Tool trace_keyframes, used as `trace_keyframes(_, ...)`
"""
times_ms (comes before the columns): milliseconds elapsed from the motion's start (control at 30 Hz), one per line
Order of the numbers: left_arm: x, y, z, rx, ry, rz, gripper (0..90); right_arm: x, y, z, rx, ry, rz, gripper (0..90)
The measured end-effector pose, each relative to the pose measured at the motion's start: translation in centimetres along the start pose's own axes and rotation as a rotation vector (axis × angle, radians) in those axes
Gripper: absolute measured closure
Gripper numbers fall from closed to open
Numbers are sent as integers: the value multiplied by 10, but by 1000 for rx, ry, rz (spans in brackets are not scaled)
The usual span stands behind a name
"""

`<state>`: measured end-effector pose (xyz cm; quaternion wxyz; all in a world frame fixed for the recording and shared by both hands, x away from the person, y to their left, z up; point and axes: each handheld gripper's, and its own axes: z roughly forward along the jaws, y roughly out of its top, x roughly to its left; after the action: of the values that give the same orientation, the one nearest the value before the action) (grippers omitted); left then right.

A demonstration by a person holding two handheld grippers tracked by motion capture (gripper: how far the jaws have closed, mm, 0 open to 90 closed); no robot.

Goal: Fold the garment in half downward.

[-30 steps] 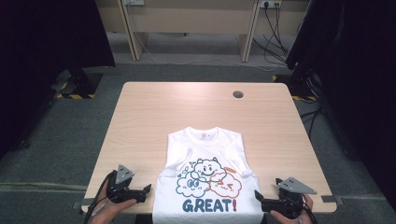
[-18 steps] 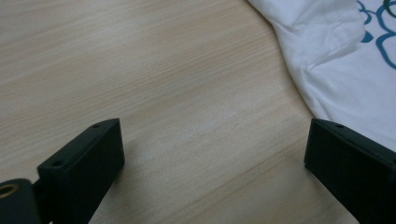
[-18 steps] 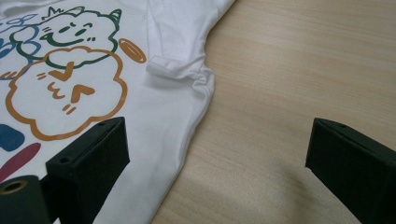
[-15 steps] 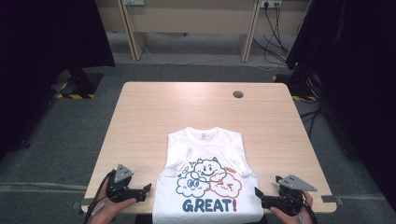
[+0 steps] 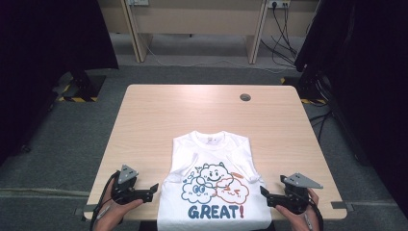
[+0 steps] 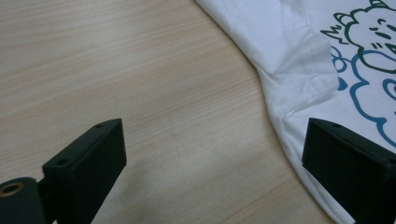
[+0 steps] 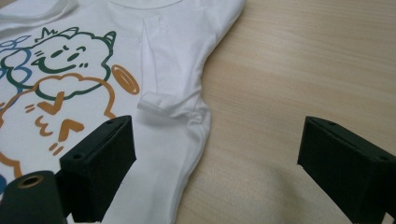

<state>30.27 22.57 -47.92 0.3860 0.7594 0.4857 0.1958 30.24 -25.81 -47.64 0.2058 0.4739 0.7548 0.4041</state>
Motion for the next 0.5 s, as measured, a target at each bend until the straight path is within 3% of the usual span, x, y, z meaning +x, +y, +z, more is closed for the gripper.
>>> trace_keyframes(500,-4,7,13,0,-15,1,63,-2,6,9,7,15,-1,187)
